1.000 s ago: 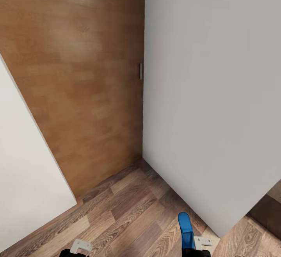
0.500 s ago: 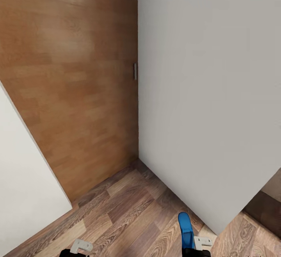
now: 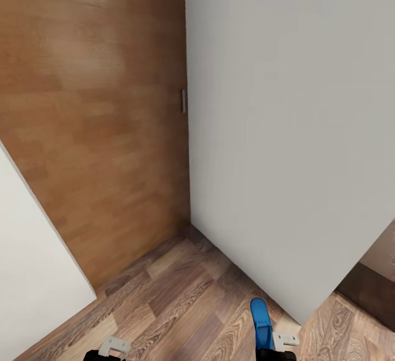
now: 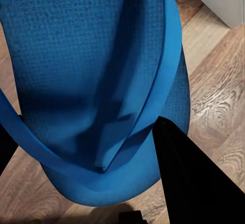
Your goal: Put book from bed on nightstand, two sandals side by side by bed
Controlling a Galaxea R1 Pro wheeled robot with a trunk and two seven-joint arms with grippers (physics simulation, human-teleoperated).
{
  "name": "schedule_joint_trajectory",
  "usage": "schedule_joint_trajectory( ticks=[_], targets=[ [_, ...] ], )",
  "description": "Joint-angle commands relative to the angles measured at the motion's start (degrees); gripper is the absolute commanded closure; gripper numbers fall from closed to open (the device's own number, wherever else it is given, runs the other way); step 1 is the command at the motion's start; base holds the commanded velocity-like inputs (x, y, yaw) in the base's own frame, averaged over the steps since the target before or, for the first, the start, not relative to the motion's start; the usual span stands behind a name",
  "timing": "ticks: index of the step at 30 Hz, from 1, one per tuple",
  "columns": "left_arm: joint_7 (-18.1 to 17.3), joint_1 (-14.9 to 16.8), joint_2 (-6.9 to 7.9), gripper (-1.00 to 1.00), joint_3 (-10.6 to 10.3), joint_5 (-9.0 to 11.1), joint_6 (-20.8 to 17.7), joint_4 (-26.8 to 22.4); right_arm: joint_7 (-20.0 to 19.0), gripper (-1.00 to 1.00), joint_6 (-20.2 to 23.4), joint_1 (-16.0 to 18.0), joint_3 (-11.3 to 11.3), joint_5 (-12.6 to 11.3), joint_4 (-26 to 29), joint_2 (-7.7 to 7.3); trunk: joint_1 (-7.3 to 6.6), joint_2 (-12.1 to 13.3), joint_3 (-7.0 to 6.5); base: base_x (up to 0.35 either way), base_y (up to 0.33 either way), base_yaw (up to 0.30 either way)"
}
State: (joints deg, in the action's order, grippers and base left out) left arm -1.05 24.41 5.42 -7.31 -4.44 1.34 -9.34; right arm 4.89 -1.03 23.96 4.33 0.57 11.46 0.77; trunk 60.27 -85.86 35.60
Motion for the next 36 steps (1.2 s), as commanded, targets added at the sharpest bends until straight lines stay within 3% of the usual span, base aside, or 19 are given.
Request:
schedule_joint_trajectory(
  ticks=[1, 36],
  targets=[
    [-0.1, 0.0, 0.03, -1.0, -0.2, -0.5, 0.1, 0.0, 0.1, 1.0, -0.1, 0.0, 0.4, -0.1, 0.0, 0.04, 0.0, 0.0, 0.02, 0.001, 0.027, -0.177],
    [0.0, 0.0, 0.03, -1.0, -0.2, -0.5, 0.2, 0.0, 0.1, 1.0, -0.1, 0.0, 0.3, -0.1, 0.0, 0.1, 0.0, 0.0, -0.24, 0.004, 0.035, -0.045]
  ],
)
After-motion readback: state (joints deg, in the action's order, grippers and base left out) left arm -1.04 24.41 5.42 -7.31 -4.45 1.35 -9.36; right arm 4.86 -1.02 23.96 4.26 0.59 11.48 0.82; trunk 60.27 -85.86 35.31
